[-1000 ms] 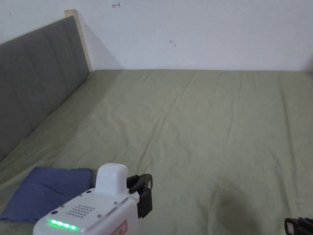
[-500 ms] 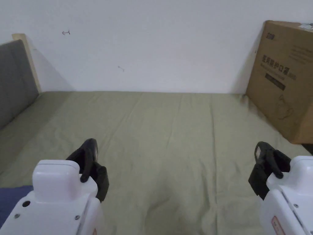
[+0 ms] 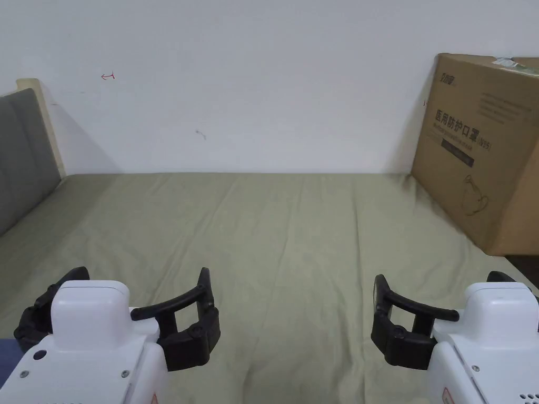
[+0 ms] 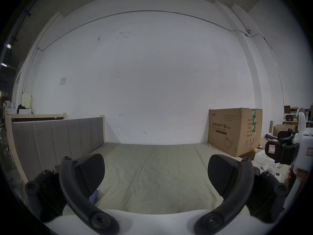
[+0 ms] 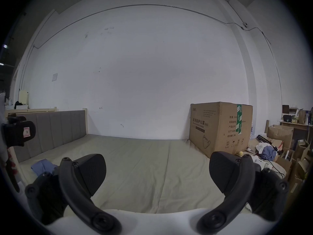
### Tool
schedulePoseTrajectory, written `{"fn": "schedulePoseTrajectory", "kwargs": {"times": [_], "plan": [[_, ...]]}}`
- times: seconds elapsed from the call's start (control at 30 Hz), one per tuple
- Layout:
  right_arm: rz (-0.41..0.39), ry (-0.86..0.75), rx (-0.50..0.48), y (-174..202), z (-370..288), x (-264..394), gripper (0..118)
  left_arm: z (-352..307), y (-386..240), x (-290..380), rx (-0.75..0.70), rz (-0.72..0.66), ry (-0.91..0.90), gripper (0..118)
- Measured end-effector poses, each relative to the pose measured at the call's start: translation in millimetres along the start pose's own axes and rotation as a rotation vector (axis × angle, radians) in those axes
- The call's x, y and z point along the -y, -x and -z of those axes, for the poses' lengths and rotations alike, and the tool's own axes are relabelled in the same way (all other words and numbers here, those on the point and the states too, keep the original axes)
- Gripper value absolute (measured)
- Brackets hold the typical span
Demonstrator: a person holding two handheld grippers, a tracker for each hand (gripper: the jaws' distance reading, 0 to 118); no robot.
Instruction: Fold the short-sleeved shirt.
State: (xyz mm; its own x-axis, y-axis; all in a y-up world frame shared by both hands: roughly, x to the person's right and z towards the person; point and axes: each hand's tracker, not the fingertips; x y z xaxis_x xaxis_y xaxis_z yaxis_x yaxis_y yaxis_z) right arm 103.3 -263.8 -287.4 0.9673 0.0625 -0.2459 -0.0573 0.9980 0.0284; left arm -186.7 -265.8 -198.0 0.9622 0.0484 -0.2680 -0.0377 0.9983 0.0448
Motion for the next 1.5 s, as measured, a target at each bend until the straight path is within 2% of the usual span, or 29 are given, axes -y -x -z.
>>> {"fn": "schedulePoseTrajectory", "kwargs": {"times": [0.17, 0.27, 0.33, 0.4, 0.5, 0.8, 0.93, 1.0, 1.13, 1.27, 1.4, 1.5], "plan": [[-0.003, 0.011, -0.018, 6.9, 0.6, -1.3, 118, 2.9, 8.6, 1.1, 0.049, -0.045, 0.009, 118], [-0.026, 0.019, -0.036, 10.6, 2.5, 1.5, 118, 3.3, 7.3, -1.3, 0.06, -0.02, 0.015, 118], [-0.038, 0.019, -0.044, 14.9, 3.5, -0.7, 118, 4.2, 3.0, -3.6, 0.017, 0.039, 0.016, 118], [-0.042, 0.021, -0.051, 15.8, 3.6, 1.9, 118, 3.9, 4.3, -4.5, 0.058, 0.034, 0.013, 118], [-0.041, 0.03, -0.06, 18.8, 4.8, 2.4, 118, 4.5, 4.1, -6.2, 0.079, 0.011, 0.017, 118], [-0.048, 0.051, -0.067, 21.1, 4.1, 7.0, 118, 8.8, 7.4, -5.9, 0.016, -0.039, 0.061, 118], [-0.055, 0.062, -0.072, 22.8, 3.7, 8.7, 118, 9.3, 10.9, -14.2, 0.03, -0.142, 0.139, 118], [-0.056, 0.07, -0.076, 23.7, 4.2, 9.6, 118, 11.6, 9.2, -17.5, -0.01, -0.165, 0.172, 118], [-0.056, 0.084, -0.079, 24.3, 4.5, 12.9, 118, 14.6, 5.5, -21.0, -0.047, -0.149, 0.181, 118], [-0.056, 0.095, -0.08, 24.5, 4.8, 14.4, 118, 13.8, 8.0, -21.9, -0.003, -0.167, 0.21, 118], [-0.05, 0.1, -0.078, 24.0, 5.7, 16.2, 118, 17.4, 4.1, -20.7, -0.054, -0.152, 0.212, 118], [-0.048, 0.099, -0.077, 23.7, 6.0, 16.4, 118, 15.0, 9.7, -19.9, -0.012, -0.222, 0.202, 118]]}}
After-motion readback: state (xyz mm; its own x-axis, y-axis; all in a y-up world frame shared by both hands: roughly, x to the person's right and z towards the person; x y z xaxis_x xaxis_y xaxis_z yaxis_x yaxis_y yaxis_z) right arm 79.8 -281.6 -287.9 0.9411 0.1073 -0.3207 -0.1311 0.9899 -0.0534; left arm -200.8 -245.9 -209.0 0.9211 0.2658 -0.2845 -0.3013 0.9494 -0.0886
